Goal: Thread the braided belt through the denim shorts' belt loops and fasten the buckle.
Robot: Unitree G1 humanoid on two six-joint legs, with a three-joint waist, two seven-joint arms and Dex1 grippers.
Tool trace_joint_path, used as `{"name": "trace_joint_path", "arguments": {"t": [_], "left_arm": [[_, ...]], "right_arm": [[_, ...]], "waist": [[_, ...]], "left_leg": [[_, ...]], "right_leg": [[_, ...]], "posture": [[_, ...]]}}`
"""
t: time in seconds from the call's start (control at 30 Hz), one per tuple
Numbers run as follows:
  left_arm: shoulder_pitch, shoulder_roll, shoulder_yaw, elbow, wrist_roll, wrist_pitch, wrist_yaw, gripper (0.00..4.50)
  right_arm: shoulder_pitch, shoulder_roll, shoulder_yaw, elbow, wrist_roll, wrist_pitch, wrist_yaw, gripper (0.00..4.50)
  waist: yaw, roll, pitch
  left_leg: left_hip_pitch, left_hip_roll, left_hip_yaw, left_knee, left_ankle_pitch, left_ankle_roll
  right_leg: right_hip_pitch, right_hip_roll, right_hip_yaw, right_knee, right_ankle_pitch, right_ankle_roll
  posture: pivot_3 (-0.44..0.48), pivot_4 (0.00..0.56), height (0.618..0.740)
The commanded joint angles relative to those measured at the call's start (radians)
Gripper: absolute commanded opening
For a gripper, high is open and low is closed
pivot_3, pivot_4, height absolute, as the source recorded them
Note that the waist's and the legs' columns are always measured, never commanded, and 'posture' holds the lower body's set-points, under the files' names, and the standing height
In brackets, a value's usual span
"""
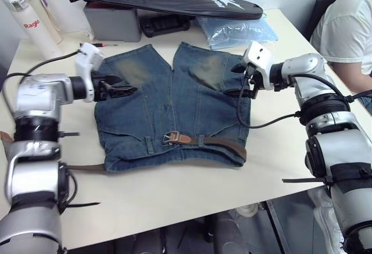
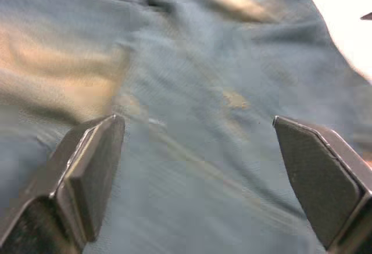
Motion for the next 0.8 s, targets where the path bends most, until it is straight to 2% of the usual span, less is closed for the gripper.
{"name": "trace_joint_path", "arguments": {"t": [0.03,0.13,0.2,0.27,0.4,0.57,0.67,0.8], "left_arm": [[0.117,0.078,0.207,-0.288,-0.163,0.353,0.031,4.50],[0.304,0.164,0.338,-0.565,-0.240,0.592,0.047,4.50],[0.450,0.193,0.434,-0.696,-0.277,0.647,0.078,4.50],[0.568,0.179,0.554,-0.768,-0.310,0.652,0.097,4.50],[0.769,0.158,0.763,-0.755,-0.333,0.652,0.202,4.50],[1.005,0.093,0.997,-0.771,-0.445,0.652,0.324,4.50],[1.054,0.031,1.093,-0.715,-0.573,0.652,0.490,4.50],[1.222,0.004,1.156,-0.553,-0.931,0.652,0.782,4.50]], "right_arm": [[0.134,-0.048,0.000,-0.422,0.144,0.236,0.178,4.48],[0.223,-0.075,0.011,-0.660,0.210,0.397,0.205,4.48],[0.258,-0.081,0.017,-0.758,0.248,0.441,0.214,4.48],[0.279,-0.085,0.024,-0.824,0.282,0.477,0.221,4.48],[0.292,-0.067,0.049,-0.894,0.330,0.522,0.223,4.48],[0.274,-0.013,0.090,-0.892,0.349,0.519,0.212,4.48],[0.261,0.007,0.107,-0.879,0.350,0.502,0.213,4.48],[0.258,0.013,0.122,-0.888,0.352,0.490,0.228,4.48]], "waist": [[0.006,0.000,0.000],[0.012,0.000,0.001],[0.018,0.000,0.001],[0.031,0.000,0.001],[0.043,0.000,0.001],[0.045,-0.001,0.001],[0.049,-0.001,0.001],[0.056,-0.001,0.001]], "left_leg": [[0.000,0.000,0.000,0.001,0.000,0.000],[-0.001,0.000,-0.001,0.003,-0.001,-0.001],[-0.003,0.000,-0.001,0.006,-0.001,-0.001],[-0.001,0.000,-0.001,0.007,-0.002,-0.002],[0.001,0.001,-0.001,0.010,-0.003,-0.002],[0.000,0.001,-0.001,0.010,-0.004,-0.002],[0.000,0.001,-0.001,0.010,-0.005,-0.002],[0.001,0.001,-0.001,0.010,-0.005,-0.001]], "right_leg": [[0.000,0.000,0.000,0.000,0.000,0.000],[-0.001,0.000,0.001,0.002,0.000,0.000],[-0.002,0.000,0.002,0.003,0.000,0.000],[-0.001,0.000,0.003,0.005,0.000,-0.001],[-0.001,0.000,0.003,0.009,-0.002,-0.003],[-0.001,0.000,0.003,0.009,-0.002,-0.004],[-0.002,0.000,0.003,0.009,-0.002,-0.004],[-0.002,-0.001,0.003,0.010,-0.002,-0.004]], "posture": [[0.000,0.150,0.740],[0.000,0.150,0.740],[0.000,0.150,0.740],[0.000,0.150,0.740],[0.000,0.150,0.740],[0.000,0.150,0.740],[0.000,0.150,0.740],[0.000,0.150,0.740]]}}
